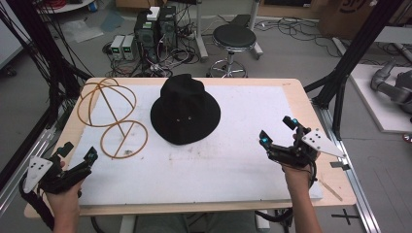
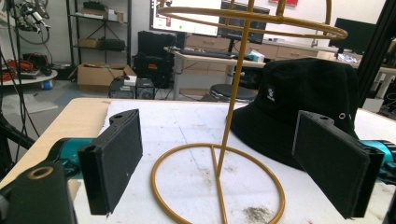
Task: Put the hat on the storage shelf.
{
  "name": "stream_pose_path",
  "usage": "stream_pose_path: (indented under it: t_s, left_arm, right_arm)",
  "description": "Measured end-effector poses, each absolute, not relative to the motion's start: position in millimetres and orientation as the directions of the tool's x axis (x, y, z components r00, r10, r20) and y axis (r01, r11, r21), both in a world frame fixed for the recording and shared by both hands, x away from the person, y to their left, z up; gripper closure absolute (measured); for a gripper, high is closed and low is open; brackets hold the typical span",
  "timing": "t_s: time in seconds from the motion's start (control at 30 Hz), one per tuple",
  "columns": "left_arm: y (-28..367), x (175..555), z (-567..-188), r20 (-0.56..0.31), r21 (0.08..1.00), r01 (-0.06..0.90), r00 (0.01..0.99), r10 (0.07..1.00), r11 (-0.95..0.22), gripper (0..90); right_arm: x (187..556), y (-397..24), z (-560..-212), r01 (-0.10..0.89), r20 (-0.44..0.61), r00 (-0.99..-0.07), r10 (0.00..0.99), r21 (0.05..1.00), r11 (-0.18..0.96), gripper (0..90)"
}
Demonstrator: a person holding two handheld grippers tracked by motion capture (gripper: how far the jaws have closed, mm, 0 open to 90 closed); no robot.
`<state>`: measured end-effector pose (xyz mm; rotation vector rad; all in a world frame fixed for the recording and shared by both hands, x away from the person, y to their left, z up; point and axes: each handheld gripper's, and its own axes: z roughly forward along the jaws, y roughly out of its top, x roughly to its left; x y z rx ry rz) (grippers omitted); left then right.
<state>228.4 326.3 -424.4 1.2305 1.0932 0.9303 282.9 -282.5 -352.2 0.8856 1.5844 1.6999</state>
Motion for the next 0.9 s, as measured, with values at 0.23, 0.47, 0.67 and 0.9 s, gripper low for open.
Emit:
stream_pose_path:
  t_s: [0.23,0.47,0.67,0.9]
  left_arm:
    - [327.0,228.1,-424.6,-0.131,0.991,0.027,0.239,0.962,0.128,16.3]
    - [328.1,227.9,-424.9,-0.134,0.991,0.028,0.238,0.962,0.131,16.3]
    - [329.7,227.9,-425.5,-0.137,0.991,0.028,0.234,0.963,0.134,16.3]
    - [331.5,227.1,-425.7,-0.14,0.99,0.027,0.229,0.963,0.137,16.3]
  right_arm:
    - [292.2,-256.6,-334.2,-0.031,0.026,-0.603,0.797,0.998,-0.055,4.1]
    - [304.5,-237.1,-317.8,-0.032,0.009,-0.635,0.772,0.999,-0.037,4.2]
    - [319.6,-220.5,-305.1,0.006,0.026,-0.634,0.773,1.0,-0.029,4.2]
    - [332.9,-196.8,-289.5,-0.013,-0.003,-0.656,0.755,1.0,-0.007,4.2]
